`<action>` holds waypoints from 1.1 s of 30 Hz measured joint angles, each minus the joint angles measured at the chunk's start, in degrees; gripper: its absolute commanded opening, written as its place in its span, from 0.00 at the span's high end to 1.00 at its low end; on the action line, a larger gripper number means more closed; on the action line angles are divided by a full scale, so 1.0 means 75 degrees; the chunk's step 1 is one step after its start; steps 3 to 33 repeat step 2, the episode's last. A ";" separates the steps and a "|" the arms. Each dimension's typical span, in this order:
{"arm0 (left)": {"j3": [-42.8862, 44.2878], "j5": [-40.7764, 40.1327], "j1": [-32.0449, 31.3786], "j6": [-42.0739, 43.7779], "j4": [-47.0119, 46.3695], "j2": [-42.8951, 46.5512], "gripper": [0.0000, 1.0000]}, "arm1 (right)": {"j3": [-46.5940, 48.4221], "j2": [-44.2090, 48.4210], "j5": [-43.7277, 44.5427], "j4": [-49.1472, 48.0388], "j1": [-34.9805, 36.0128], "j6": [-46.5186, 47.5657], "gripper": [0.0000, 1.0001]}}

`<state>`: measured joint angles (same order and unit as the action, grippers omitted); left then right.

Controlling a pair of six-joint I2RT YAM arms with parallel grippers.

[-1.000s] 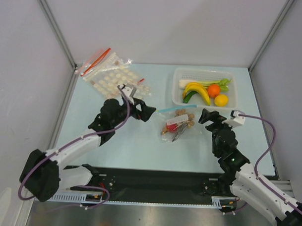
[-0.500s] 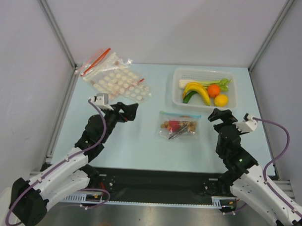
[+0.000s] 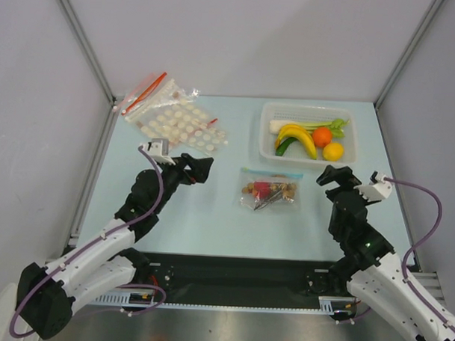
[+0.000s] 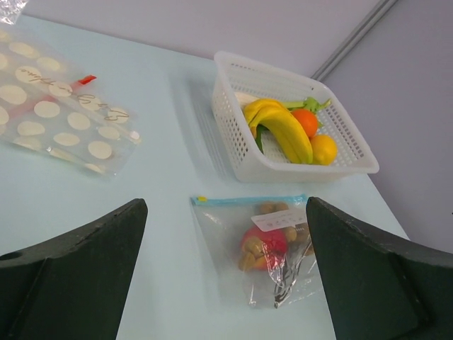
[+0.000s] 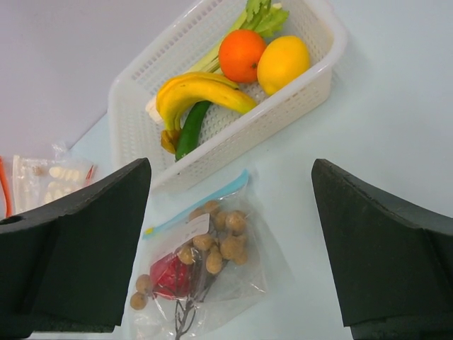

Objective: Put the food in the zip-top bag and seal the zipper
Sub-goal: Reset both arms

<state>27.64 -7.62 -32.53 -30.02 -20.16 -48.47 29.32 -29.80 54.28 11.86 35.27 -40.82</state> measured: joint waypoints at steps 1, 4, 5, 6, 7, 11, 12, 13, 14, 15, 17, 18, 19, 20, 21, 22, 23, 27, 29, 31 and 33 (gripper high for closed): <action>0.0000 0.0047 0.0000 -0.0006 -0.0026 -0.0041 0.00 | 0.0000 -0.0029 -0.0047 -0.0012 0.0000 0.0052 0.00; 0.0000 0.0093 0.0000 -0.0012 -0.0035 -0.0087 0.00 | 0.0000 -0.0067 -0.0096 -0.0029 0.0000 0.0079 0.00; 0.0000 0.0093 0.0000 -0.0012 -0.0035 -0.0087 0.00 | 0.0000 -0.0067 -0.0096 -0.0029 0.0000 0.0079 0.00; 0.0000 0.0093 0.0000 -0.0012 -0.0035 -0.0087 0.00 | 0.0000 -0.0067 -0.0096 -0.0029 0.0000 0.0079 0.00; 0.0000 0.0093 0.0000 -0.0012 -0.0035 -0.0087 0.00 | 0.0000 -0.0067 -0.0096 -0.0029 0.0000 0.0079 0.00; 0.0000 0.0093 0.0000 -0.0012 -0.0035 -0.0087 0.00 | 0.0000 -0.0067 -0.0096 -0.0029 0.0000 0.0079 0.00; 0.0000 0.0093 0.0000 -0.0012 -0.0035 -0.0087 0.00 | 0.0000 -0.0067 -0.0096 -0.0029 0.0000 0.0079 0.00; 0.0000 0.0093 0.0000 -0.0012 -0.0035 -0.0087 0.00 | 0.0000 -0.0067 -0.0096 -0.0029 0.0000 0.0079 0.00; 0.0000 0.0093 0.0000 -0.0012 -0.0035 -0.0087 0.00 | 0.0000 -0.0067 -0.0096 -0.0029 0.0000 0.0079 0.00; 0.0000 0.0093 0.0000 -0.0012 -0.0035 -0.0087 0.00 | 0.0000 -0.0067 -0.0096 -0.0029 0.0000 0.0079 0.00; 0.0000 0.0093 0.0000 -0.0012 -0.0035 -0.0087 0.00 | 0.0000 -0.0067 -0.0096 -0.0029 0.0000 0.0079 0.00; 0.0000 0.0093 0.0000 -0.0012 -0.0035 -0.0087 0.00 | 0.0000 -0.0067 -0.0096 -0.0029 0.0000 0.0079 0.00; 0.0000 0.0093 0.0000 -0.0012 -0.0035 -0.0087 0.00 | 0.0000 -0.0067 -0.0096 -0.0029 0.0000 0.0079 0.00; 0.0000 0.0093 0.0000 -0.0012 -0.0035 -0.0087 0.00 | 0.0000 -0.0067 -0.0096 -0.0029 0.0000 0.0079 0.00; 0.0000 0.0093 0.0000 -0.0012 -0.0035 -0.0087 0.00 | 0.0000 -0.0067 -0.0096 -0.0029 0.0000 0.0079 0.00; 0.0000 0.0093 0.0000 -0.0012 -0.0035 -0.0087 0.00 | 0.0000 -0.0067 -0.0096 -0.0029 0.0000 0.0079 0.00; 0.0000 0.0093 0.0000 -0.0012 -0.0035 -0.0087 0.00 | 0.0000 -0.0067 -0.0096 -0.0029 0.0000 0.0079 0.00; 0.0000 0.0093 0.0000 -0.0012 -0.0035 -0.0087 0.00 | 0.0000 -0.0067 -0.0096 -0.0029 0.0000 0.0079 0.00; 0.0000 0.0093 0.0000 -0.0012 -0.0035 -0.0087 0.00 | 0.0000 -0.0067 -0.0096 -0.0029 0.0000 0.0079 0.00; 0.0000 0.0093 0.0000 -0.0012 -0.0035 -0.0087 0.00 | 0.0000 -0.0067 -0.0096 -0.0029 0.0000 0.0079 0.00; 0.0000 0.0093 0.0000 -0.0012 -0.0035 -0.0087 0.00 | 0.0000 -0.0067 -0.0096 -0.0029 0.0000 0.0079 0.00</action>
